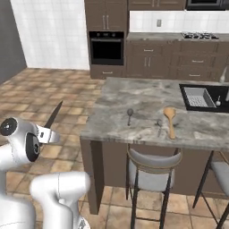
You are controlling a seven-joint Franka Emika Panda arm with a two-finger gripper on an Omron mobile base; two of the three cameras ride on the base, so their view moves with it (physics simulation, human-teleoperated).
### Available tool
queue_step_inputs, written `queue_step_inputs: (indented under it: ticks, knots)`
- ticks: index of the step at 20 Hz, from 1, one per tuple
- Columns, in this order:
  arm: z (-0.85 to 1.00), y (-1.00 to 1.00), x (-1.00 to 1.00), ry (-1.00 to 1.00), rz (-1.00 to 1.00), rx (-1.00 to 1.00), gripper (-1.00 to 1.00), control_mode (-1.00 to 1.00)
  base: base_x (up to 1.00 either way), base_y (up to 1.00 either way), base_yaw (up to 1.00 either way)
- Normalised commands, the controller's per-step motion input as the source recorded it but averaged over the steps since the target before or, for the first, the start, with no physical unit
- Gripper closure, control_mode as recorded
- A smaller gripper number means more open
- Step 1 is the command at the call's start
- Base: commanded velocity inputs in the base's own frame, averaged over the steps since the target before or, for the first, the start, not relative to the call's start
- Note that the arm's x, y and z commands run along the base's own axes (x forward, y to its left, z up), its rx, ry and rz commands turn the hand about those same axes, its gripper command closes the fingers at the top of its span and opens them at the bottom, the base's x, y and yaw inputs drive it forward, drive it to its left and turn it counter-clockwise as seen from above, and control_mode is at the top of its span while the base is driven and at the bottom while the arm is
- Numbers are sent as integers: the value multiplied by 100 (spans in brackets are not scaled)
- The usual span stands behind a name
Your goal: Pick up the metallic utensils from the counter and place them in the open drawer. Make sure not to pick up any wooden utensils.
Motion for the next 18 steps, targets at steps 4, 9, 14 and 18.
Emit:
queue_step_inputs:
  ticks: [4, 9, 14, 18]
  knots:
    - [0, 0, 0, 0, 0, 0, 100, 100, 34, 100, -39]
    - [0, 0, 0, 0, 0, 0, 100, 100, 76, 100, -55]
    - [0, 0, 0, 0, 0, 0, 100, 100, 95, 100, -63]
    - [0, 0, 0, 0, 0, 0, 100, 100, 100, 100, -59]
